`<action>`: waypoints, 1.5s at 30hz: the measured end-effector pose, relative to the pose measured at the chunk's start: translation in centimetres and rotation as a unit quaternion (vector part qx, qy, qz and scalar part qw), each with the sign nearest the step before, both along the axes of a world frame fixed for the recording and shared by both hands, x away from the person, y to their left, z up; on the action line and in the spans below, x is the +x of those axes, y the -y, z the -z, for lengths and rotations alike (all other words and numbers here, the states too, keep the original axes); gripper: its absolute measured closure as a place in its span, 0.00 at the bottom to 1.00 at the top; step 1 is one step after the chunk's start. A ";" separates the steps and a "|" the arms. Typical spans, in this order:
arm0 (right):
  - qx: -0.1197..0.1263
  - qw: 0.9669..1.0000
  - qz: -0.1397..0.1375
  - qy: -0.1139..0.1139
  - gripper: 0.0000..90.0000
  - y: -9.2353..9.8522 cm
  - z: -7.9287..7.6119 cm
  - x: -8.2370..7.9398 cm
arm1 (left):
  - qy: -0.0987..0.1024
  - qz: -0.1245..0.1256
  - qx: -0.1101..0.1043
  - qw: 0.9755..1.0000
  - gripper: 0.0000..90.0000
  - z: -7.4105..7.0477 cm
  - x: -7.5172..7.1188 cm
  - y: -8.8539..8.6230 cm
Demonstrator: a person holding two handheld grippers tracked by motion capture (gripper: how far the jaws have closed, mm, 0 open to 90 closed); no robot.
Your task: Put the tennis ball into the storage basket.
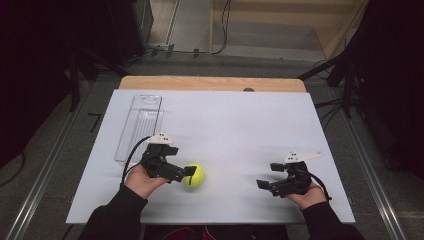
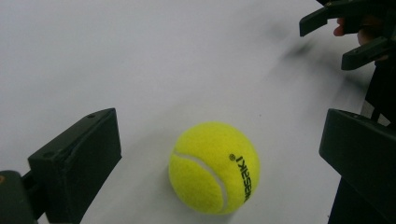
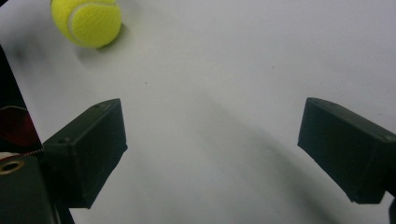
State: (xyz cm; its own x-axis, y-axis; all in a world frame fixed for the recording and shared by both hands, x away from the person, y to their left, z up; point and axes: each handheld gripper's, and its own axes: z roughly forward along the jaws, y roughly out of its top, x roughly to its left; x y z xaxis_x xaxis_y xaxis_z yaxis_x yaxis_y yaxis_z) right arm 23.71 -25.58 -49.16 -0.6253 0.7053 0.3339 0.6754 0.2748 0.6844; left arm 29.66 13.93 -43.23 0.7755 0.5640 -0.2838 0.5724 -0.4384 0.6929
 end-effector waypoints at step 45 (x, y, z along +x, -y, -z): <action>-0.005 1.000 0.004 0.010 0.07 0.0 0.0 0.0 | -0.012 0.021 0.036 0.999 0.00 3.7 -0.1 2.9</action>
State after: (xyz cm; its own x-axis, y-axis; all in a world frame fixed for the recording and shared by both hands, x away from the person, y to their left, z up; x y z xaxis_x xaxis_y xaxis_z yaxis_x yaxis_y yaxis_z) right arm 23.74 -25.62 -49.17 -0.6259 0.7136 0.3146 0.6636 0.2754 0.6955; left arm 29.52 11.07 -46.92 0.7929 0.5503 -0.2617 0.5679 -0.5114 0.6450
